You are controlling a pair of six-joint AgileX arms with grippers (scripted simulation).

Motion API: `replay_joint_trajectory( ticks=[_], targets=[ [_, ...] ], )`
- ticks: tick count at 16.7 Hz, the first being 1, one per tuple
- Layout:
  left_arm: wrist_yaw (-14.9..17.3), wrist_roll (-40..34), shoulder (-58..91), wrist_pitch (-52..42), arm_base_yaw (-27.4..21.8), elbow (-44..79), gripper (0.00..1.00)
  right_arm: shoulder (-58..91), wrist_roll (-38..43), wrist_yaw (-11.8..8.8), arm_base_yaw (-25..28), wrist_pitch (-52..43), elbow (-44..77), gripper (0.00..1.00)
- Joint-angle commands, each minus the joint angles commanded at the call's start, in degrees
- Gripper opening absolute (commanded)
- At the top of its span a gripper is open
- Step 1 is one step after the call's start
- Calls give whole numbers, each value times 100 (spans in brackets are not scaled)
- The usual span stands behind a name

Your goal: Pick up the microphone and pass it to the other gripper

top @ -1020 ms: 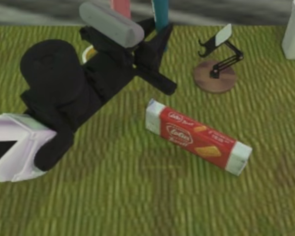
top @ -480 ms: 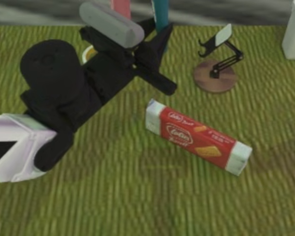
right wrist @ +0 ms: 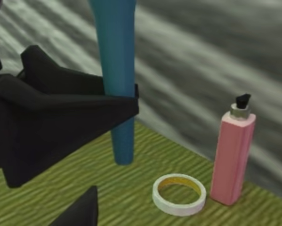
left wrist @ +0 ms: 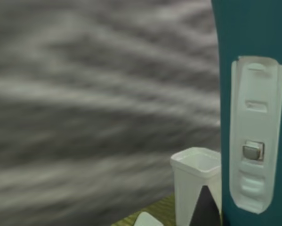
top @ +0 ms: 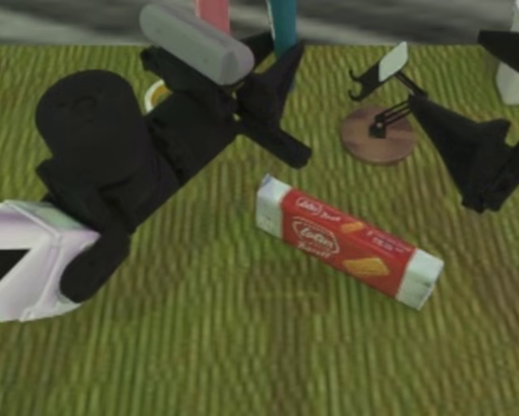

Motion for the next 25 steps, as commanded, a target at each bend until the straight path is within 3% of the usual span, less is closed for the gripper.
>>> replay_joint_trajectory(
  ticks=[3, 5, 12, 15, 21, 25],
  targets=[
    [0, 0, 0, 0, 0, 0, 0, 890, -55, -444, 294, 363, 603, 100],
    [0, 0, 0, 0, 0, 0, 0, 1273, -85, -632, 419, 528, 869, 100],
    [0, 0, 0, 0, 0, 0, 0, 1414, -96, -691, 454, 590, 975, 100],
    [0, 0, 0, 0, 0, 0, 0, 1829, -90, -504, 671, 671, 1357, 100],
    [0, 0, 0, 0, 0, 0, 0, 3264, -69, 163, 1313, 883, 2529, 100],
    [0, 0, 0, 0, 0, 0, 0, 3397, -65, 245, 1394, 903, 2659, 100]
  ],
)
